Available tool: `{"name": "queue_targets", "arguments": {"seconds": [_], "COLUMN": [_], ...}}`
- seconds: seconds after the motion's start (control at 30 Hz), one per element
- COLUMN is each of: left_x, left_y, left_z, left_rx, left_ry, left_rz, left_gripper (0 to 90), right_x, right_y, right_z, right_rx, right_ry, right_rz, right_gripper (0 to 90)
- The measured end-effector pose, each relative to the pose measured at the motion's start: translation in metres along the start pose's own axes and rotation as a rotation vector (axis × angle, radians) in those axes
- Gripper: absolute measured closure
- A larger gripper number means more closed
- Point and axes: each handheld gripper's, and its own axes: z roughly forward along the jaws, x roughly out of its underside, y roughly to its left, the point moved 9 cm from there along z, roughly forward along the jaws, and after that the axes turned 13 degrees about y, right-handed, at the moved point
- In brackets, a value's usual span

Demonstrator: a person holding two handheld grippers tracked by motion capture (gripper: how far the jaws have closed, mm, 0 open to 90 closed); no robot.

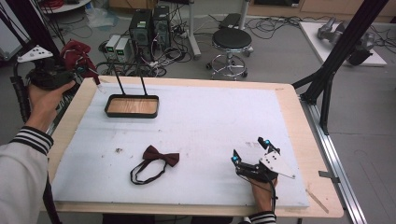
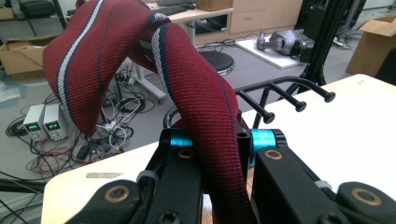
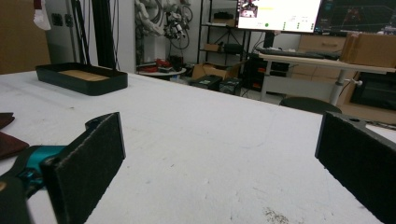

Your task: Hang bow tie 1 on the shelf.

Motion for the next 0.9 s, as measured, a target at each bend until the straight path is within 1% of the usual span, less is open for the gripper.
{"name": "queue_targets", "arguments": {"seconds": [0.17, 0.23, 0.27, 0.37, 0.4, 0.63, 0.67, 0.7, 0.73, 0.77, 0.8, 0.87, 0.9], "left_x": [-0.003, -0.003, -0.002, -0.002, -0.002, 0.0, 0.002, 0.002, 0.005, 0.005, 0.009, 0.011, 0.011], "left_y": [0.0, 0.0, 0.0, 0.001, 0.002, 0.004, 0.007, 0.007, 0.01, 0.01, 0.015, 0.017, 0.017], "left_z": [0.004, 0.007, 0.01, 0.013, 0.017, 0.023, 0.023, 0.023, 0.023, 0.023, 0.023, 0.022, 0.022], "left_rx": [0.007, 0.007, 0.009, 0.011, 0.014, 0.015, 0.016, 0.016, 0.015, 0.015, 0.009, 0.009, 0.009], "left_ry": [-0.007, -0.006, -0.002, -0.002, -0.005, -0.008, -0.016, -0.016, -0.027, -0.027, -0.029, -0.038, -0.038], "left_rz": [-0.005, -0.005, -0.006, -0.01, -0.021, -0.026, -0.041, -0.041, -0.061, -0.061, -0.073, -0.09, -0.09], "left_gripper": [86.8, 86.8, 86.8, 86.8, 86.8, 86.8, 86.8, 86.8, 86.8, 86.8, 86.8, 86.8, 86.8], "right_x": [0.0, 0.001, 0.0, 0.001, 0.001, 0.0, 0.0, 0.0, 0.0, 0.0, 0.0, 0.0, 0.0], "right_y": [-0.001, 0.001, 0.001, 0.001, 0.001, 0.0, 0.001, 0.001, 0.001, 0.001, 0.001, 0.001, 0.001], "right_z": [0.0, 0.0, 0.001, 0.001, 0.0, -0.001, -0.001, -0.001, -0.001, -0.001, -0.001, -0.001, -0.002], "right_rx": [0.003, 0.001, 0.002, 0.004, 0.005, 0.004, 0.001, 0.0, 0.002, 0.004, 0.003, 0.003, 0.002], "right_ry": [0.002, 0.006, 0.002, 0.004, 0.004, -0.009, -0.015, -0.021, -0.023, -0.024, -0.024, -0.024, -0.024], "right_rz": [-0.003, 0.006, -0.003, -0.005, -0.004, 0.01, 0.015, 0.014, 0.012, 0.011, 0.013, 0.023, 0.024], "right_gripper": [0.7, 0.6, 0.6, 0.6, 0.7, 0.6, 0.6, 0.6, 0.6, 0.6, 0.6, 0.6, 0.6]}}
